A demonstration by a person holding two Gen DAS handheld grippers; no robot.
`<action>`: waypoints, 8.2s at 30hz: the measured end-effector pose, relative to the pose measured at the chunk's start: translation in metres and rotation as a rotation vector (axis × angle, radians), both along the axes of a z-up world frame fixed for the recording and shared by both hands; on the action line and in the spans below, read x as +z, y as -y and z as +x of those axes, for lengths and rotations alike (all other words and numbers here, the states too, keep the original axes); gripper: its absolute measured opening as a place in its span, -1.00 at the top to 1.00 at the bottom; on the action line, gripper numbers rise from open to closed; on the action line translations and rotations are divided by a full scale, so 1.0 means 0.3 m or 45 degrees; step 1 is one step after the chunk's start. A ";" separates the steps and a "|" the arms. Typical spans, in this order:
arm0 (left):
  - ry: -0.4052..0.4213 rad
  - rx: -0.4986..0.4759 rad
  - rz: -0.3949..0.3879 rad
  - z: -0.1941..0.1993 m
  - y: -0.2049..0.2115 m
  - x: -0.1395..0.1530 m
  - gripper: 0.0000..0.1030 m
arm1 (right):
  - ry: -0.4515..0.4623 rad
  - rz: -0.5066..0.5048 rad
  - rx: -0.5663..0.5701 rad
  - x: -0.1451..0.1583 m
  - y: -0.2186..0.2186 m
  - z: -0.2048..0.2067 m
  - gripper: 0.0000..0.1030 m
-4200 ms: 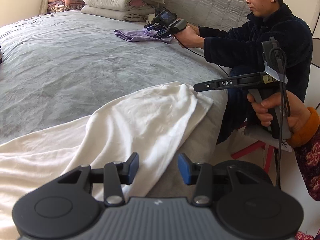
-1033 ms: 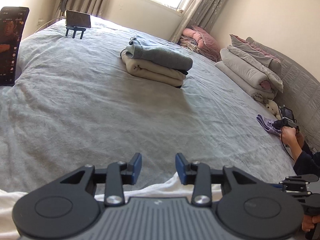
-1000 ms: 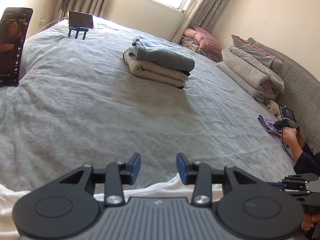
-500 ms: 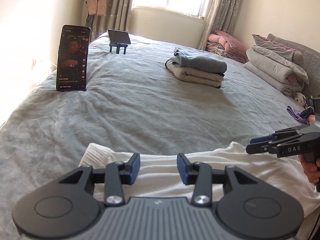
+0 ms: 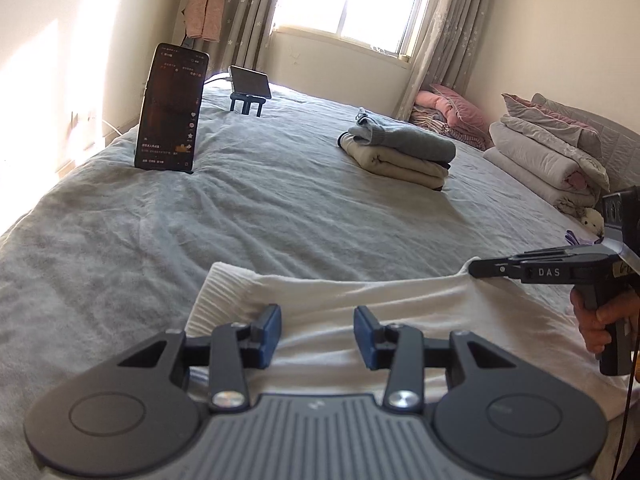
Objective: Fold clothes
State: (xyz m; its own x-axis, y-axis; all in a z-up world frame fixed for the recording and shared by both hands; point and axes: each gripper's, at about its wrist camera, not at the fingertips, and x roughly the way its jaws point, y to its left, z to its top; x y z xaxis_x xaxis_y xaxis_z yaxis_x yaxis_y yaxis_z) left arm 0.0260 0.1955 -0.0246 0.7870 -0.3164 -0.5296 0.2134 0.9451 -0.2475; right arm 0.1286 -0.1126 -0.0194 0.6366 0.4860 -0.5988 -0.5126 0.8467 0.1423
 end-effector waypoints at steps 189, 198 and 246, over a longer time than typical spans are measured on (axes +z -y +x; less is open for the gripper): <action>-0.022 -0.677 0.104 -0.146 0.447 0.055 0.98 | 0.065 -0.196 0.143 0.068 0.115 -0.606 0.95; -0.051 -0.681 0.054 -0.143 0.422 0.058 0.59 | -0.011 -0.132 0.085 0.062 0.128 -0.544 0.96; -0.004 -0.819 0.450 -0.213 0.367 0.014 1.00 | 0.020 -0.222 0.315 0.016 0.066 -0.618 0.98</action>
